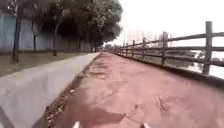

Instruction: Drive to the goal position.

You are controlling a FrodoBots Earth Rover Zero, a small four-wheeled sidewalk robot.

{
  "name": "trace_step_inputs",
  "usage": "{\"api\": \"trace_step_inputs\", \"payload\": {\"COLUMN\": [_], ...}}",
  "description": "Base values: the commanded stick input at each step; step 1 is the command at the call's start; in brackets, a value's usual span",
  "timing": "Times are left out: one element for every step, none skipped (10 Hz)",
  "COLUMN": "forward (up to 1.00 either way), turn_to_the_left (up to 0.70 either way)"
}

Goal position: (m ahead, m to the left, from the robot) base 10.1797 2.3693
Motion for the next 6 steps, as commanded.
{"api": "trace_step_inputs", "payload": {"forward": [0.7, 0.7, 0.7, 0.7, 0.7, 0.7], "turn_to_the_left": [-0.35, -0.35, -0.35, -0.35, -0.35, -0.35]}}
